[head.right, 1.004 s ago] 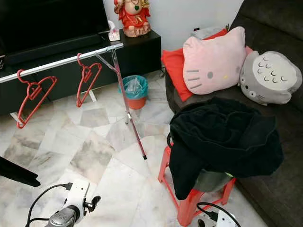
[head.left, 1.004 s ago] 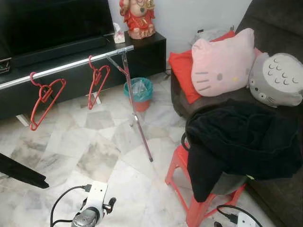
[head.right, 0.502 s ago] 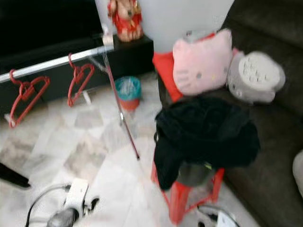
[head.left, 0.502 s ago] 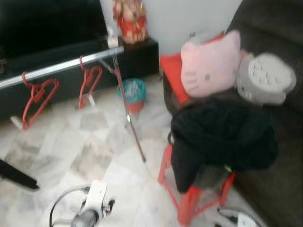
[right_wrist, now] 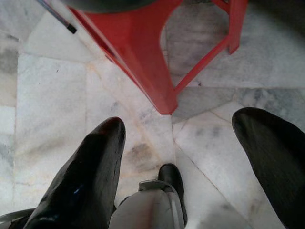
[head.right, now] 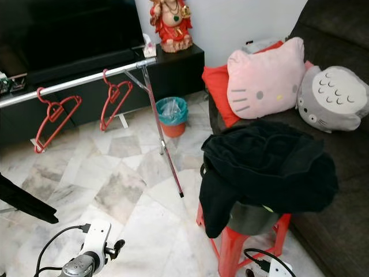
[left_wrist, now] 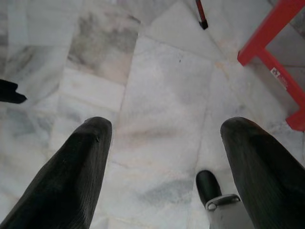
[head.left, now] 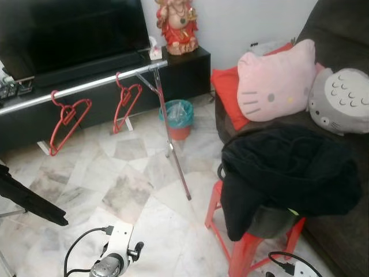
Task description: Hang hanger
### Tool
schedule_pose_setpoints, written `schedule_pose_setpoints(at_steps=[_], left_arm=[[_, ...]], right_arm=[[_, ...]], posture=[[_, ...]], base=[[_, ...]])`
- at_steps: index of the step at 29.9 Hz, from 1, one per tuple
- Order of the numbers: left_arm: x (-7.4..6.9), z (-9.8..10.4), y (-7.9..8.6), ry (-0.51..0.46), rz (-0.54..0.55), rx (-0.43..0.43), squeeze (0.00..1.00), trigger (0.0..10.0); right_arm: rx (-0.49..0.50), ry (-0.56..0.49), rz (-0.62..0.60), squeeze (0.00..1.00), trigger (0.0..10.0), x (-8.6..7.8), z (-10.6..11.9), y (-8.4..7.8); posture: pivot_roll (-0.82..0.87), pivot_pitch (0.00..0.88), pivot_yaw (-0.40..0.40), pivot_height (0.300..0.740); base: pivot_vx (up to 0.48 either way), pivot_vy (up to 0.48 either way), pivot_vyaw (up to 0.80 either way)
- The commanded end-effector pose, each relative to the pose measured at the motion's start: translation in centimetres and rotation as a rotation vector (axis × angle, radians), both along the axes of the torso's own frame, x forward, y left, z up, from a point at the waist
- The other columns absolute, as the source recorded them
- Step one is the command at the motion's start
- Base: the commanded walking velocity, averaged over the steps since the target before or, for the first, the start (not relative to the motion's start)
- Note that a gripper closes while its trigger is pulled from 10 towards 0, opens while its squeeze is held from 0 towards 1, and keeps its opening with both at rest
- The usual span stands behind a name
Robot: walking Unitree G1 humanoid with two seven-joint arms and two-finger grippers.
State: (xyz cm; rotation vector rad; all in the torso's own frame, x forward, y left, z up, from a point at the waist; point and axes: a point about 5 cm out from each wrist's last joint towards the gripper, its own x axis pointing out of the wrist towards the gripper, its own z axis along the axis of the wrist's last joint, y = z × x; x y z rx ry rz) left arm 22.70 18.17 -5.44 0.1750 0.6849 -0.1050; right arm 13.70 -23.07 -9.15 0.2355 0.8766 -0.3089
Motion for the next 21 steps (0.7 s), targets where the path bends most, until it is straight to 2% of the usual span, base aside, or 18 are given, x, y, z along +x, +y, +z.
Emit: schedule_pose_setpoints(at_steps=[1, 6, 14, 15, 17, 18, 21], left_arm=[[-0.3, -0.2, 0.7, 0.021, 0.016, 0.015, 0.0, 10.0], [-0.4, -0.3, 0.6, 0.025, 0.022, 0.009, 0.0, 10.0], [-0.5, -0.3, 0.5, 0.024, 0.028, 0.007, 0.0, 10.0], [-0.5, -0.3, 0.5, 0.024, 0.028, 0.007, 0.0, 10.0], [-0.5, -0.3, 0.5, 0.023, 0.031, 0.006, 0.0, 10.0], [-0.5, -0.3, 0.5, 0.023, 0.032, 0.006, 0.0, 10.0], [-0.5, -0.3, 0.5, 0.022, 0.034, 0.004, 0.0, 10.0]], right_arm=[[0.0, -0.015, 0.009, 0.0, 10.0, 0.1, 0.0, 0.3], [-0.015, -0.028, -0.002, 0.0, 10.0, 0.2, 0.1, 0.1], [-0.112, -0.106, -0.04, 0.0, 10.0, 0.6, 0.8, -0.6], [-0.133, -0.158, -0.052, 0.0, 10.0, 2.0, 1.5, -0.6], [-0.179, -0.312, -0.078, 0.0, 10.0, 6.0, 3.8, -0.4], [-0.187, -0.355, -0.084, 0.0, 10.0, 7.0, 4.5, -0.3], [-0.197, -0.409, -0.042, 0.0, 10.0, 7.4, 5.0, 0.1]], posture=[[-0.06, 0.0, 0.073, 0.74], [-0.06, 0.0, 0.069, 0.74], [-0.09, 0.0, 0.062, 0.74], [-0.09, 0.0, 0.061, 0.74], [-0.09, 0.0, 0.059, 0.74], [-0.09, 0.0, 0.059, 0.74], [-0.1, 0.0, 0.057, 0.74]], base=[[0.0, 0.0, 0.0], [0.0, 0.0, 0.0], [0.0, 0.0, 0.0], [0.0, 0.0, 0.0], [0.0, 0.0, 0.0], [0.0, 0.0, 0.0], [0.0, 0.0, 0.0]])
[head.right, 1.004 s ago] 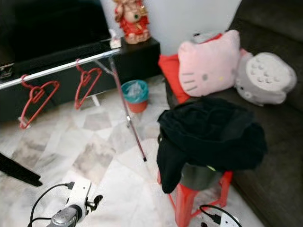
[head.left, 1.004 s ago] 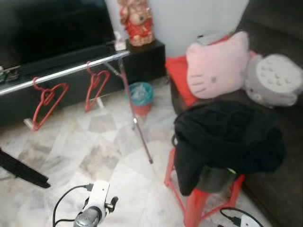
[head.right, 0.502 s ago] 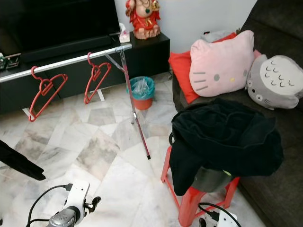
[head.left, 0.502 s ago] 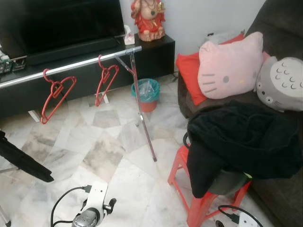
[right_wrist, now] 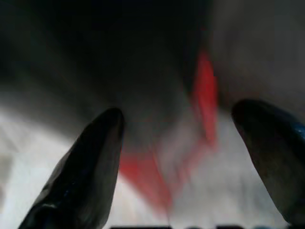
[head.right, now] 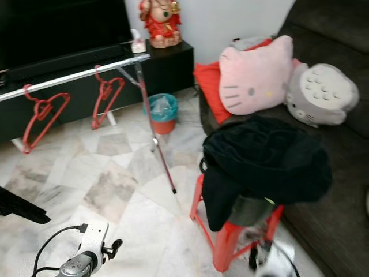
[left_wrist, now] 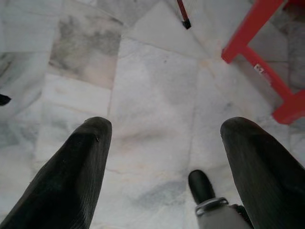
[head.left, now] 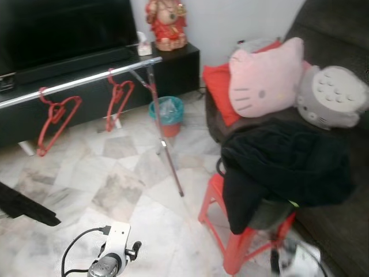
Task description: Hang hanger
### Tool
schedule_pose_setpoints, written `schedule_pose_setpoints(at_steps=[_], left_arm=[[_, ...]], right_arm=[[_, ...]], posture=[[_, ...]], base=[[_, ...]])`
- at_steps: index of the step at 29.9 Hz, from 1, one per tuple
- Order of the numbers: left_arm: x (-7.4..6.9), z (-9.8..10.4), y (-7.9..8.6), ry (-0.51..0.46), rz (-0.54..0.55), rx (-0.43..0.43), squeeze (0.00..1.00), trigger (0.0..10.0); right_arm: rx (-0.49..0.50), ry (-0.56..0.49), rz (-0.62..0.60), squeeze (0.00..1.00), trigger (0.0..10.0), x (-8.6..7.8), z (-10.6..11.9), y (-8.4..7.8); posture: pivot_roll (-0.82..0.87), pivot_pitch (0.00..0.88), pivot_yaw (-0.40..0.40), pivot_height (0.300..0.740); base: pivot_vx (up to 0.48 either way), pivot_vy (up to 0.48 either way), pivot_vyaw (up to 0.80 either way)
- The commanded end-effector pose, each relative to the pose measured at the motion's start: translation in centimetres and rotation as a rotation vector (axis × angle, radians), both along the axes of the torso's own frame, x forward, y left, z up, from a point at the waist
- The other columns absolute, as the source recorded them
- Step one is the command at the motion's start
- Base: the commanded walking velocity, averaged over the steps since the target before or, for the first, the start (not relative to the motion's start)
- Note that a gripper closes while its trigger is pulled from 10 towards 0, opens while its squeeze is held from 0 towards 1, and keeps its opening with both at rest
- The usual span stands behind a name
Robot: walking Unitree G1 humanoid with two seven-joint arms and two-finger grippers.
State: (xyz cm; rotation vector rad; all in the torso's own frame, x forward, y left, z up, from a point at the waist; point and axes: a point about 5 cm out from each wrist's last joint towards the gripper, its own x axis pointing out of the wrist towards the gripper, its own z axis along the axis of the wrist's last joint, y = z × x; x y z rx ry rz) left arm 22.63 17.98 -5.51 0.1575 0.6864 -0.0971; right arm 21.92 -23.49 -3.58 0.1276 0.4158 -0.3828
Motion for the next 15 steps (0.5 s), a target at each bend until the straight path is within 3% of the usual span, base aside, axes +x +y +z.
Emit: schedule_pose_setpoints(at_steps=[1, 5, 9, 15], left_arm=[[-0.4, -0.3, 0.7, 0.021, 0.022, 0.017, 0.0, 10.0], [-0.5, -0.3, 0.6, 0.021, 0.023, 0.016, 0.0, 10.0], [-0.5, -0.3, 0.7, 0.026, 0.026, 0.02, 0.0, 10.0], [-0.3, -0.2, 1.0, 0.04, 0.03, 0.032, 0.0, 10.0]], right_arm=[[0.007, 0.009, 0.021, 0.0, 10.0, -0.9, -0.6, 0.7], [0.023, -0.006, 0.041, 0.0, 10.0, -1.4, -0.9, 1.7], [0.036, 0.072, 0.08, 0.0, 10.0, -1.9, -1.8, 2.9], [0.061, 0.22, 0.092, 0.0, 10.0, -3.1, -3.3, 3.2]], posture=[[-0.1, 0.0, 0.057, 0.74], [-0.1, 0.0, 0.057, 0.74], [-0.1, 0.0, 0.059, 0.74], [-0.09, 0.0, 0.07, 0.74]], base=[[0.0, 0.0, 0.0], [0.0, 0.0, 0.0], [0.0, 0.0, 0.0], [0.0, 0.0, 0.0]])
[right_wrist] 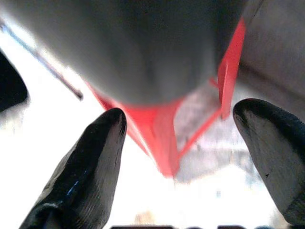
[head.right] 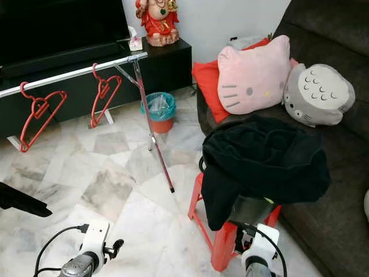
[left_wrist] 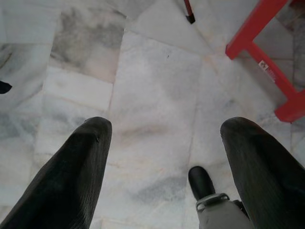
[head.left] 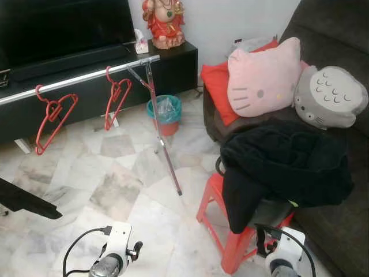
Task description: Hang hanger
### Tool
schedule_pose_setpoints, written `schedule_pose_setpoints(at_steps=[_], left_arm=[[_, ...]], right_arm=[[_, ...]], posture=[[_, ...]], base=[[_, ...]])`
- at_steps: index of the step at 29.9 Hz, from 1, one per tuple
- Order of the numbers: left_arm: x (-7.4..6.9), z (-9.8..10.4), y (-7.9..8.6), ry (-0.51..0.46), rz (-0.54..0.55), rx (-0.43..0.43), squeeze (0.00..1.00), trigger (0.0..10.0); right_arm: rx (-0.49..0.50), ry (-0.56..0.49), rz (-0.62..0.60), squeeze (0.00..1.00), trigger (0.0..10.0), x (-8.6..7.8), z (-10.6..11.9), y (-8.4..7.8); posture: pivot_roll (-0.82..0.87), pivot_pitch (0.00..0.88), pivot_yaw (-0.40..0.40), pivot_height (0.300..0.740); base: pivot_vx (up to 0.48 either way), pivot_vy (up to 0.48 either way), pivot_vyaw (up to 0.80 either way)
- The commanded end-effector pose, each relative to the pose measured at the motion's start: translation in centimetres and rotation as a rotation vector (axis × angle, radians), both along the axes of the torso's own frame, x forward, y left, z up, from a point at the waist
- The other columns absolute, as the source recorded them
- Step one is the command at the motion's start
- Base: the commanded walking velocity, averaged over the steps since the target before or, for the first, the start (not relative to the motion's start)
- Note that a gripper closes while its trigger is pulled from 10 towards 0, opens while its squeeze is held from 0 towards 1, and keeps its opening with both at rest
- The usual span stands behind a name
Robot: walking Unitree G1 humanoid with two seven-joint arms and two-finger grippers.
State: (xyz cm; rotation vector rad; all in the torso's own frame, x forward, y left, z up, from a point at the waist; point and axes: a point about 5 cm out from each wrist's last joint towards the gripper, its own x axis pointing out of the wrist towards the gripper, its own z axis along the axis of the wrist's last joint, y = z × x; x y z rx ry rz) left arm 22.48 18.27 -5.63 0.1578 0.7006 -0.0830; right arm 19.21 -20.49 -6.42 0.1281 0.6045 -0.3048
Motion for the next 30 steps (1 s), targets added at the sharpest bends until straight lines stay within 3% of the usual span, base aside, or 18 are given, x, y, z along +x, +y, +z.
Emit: schedule_pose_setpoints(at_steps=[1, 10, 14, 17, 23, 30], left_arm=[[0.1, 0.0, 0.9, 0.033, 0.024, 0.031, 0.0, 10.0], [0.8, 0.3, 1.2, 0.046, 0.063, 0.026, 0.0, 10.0], [-0.2, -0.2, 1.6, 0.072, 0.07, 0.031, 0.0, 10.0], [-1.5, -0.9, 2.0, 0.111, 0.081, 0.042, 0.0, 10.0], [-3.0, -1.7, 1.9, 0.145, 0.065, 0.04, 0.0, 10.0], [-2.5, -1.5, 1.9, 0.14, 0.026, 0.042, 0.0, 10.0]], right_arm=[[0.011, 0.093, 0.025, 0.0, 10.0, -0.7, -0.8, 0.2], [0.043, 0.197, 0.017, 0.0, 10.0, -1.7, -1.7, -0.2], [0.066, 0.238, -0.002, 0.0, 10.0, -3.2, -2.4, -0.2], [0.087, 0.308, -0.017, 0.0, 10.0, -5.3, -3.2, -0.2], [0.097, 0.367, -0.018, 0.0, 10.0, -7.3, -3.9, -0.1], [0.103, 0.406, -0.032, 0.0, 10.0, -9.0, -4.5, 0.6]], posture=[[-0.08, 0.0, 0.072, 0.74], [-0.08, 0.0, 0.073, 0.74], [-0.09, 0.0, 0.063, 0.74], [-0.08, 0.0, 0.055, 0.74], [-0.1, 0.0, 0.08, 0.74], [-0.14, 0.0, 0.13, 0.74]], base=[[0.0, 0.0, 0.0], [0.0, 0.0, 0.0], [0.0, 0.0, 0.0], [0.0, 0.0, 0.0], [0.0, 0.0, 0.0], [0.0, 0.0, 0.0]])
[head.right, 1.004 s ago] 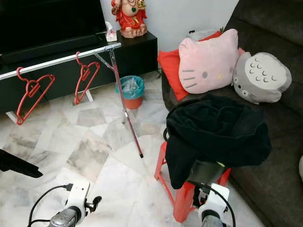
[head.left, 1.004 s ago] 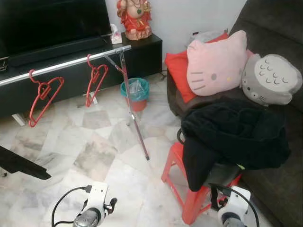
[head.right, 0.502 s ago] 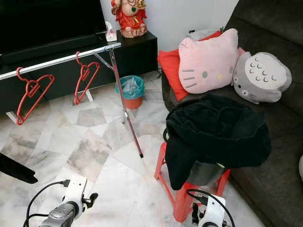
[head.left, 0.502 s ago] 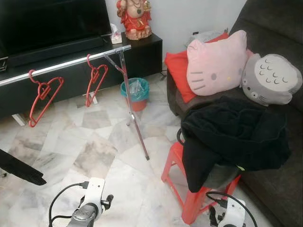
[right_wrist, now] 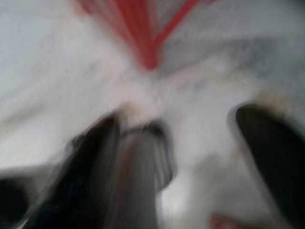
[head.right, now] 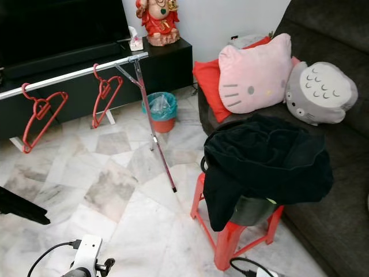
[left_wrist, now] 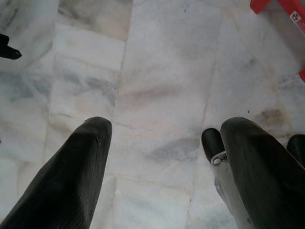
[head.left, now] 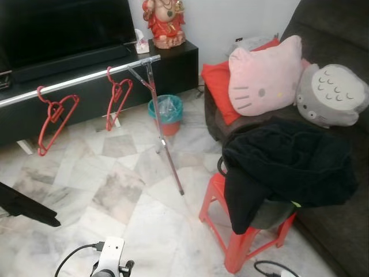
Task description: Hang hanger
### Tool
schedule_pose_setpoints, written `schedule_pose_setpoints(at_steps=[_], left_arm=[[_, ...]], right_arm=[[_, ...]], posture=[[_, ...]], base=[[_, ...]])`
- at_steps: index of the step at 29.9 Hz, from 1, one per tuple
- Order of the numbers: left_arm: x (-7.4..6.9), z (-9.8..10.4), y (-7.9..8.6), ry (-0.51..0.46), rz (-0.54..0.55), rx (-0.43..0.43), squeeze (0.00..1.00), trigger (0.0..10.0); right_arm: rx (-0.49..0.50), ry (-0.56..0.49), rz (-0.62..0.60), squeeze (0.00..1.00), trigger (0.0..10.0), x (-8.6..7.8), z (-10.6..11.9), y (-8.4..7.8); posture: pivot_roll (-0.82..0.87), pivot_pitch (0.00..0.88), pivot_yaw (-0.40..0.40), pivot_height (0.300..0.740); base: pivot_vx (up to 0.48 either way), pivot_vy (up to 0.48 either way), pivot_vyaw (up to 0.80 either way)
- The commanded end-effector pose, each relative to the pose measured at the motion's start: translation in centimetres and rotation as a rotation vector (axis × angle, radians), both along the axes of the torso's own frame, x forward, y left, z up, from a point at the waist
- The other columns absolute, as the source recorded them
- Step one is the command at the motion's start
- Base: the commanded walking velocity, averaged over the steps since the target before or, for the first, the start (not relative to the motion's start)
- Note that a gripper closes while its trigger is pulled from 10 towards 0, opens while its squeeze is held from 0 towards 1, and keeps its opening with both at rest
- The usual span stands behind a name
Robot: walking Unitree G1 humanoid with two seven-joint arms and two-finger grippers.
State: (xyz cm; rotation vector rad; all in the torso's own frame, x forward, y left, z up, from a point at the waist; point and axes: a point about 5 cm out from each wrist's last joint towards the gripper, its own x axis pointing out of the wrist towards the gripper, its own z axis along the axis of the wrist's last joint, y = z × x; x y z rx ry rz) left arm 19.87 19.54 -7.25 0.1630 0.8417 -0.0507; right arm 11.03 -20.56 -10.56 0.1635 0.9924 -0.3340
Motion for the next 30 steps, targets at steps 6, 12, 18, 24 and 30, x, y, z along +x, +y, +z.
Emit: schedule_pose_setpoints(at_steps=[6, 12, 18, 24, 30], left_arm=[[1.5, 1.1, 1.6, -0.04, -0.002, 0.036, 0.0, 10.0], [0.6, 0.9, 2.8, -0.032, 0.091, 0.04, 0.0, 10.0], [-0.7, 0.0, 1.8, -0.01, 0.097, 0.009, 0.0, 10.0], [-1.7, -0.6, 1.6, 0.019, 0.114, -0.002, 0.0, 10.0], [-1.2, -0.5, 0.6, 0.032, 0.056, -0.01, 0.0, 10.0]], right_arm=[[0.018, 0.056, -0.001, 0.0, 10.0, -2.1, -0.6, 0.0], [-0.027, 0.036, 0.128, 0.0, 10.0, -0.2, -0.1, 0.3], [-0.059, -0.064, 0.155, 0.0, 10.0, 3.3, 1.2, -0.6], [-0.087, -0.171, 0.164, 0.0, 10.0, 6.2, 2.6, -1.1], [-0.08, -0.219, 0.149, 0.0, 10.0, 7.0, 3.0, -0.5]], posture=[[-0.1, 0.0, 0.083, 0.74], [-0.05, 0.0, 0.024, 0.74], [0.0, 0.0, -0.041, 0.74], [0.01, 0.0, -0.009, 0.74], [-0.02, 0.0, 0.025, 0.74]], base=[[0.0, 0.0, 0.0], [0.0, 0.0, 0.0], [0.0, 0.0, 0.0], [0.0, 0.0, 0.0], [0.0, 0.0, 0.0]])
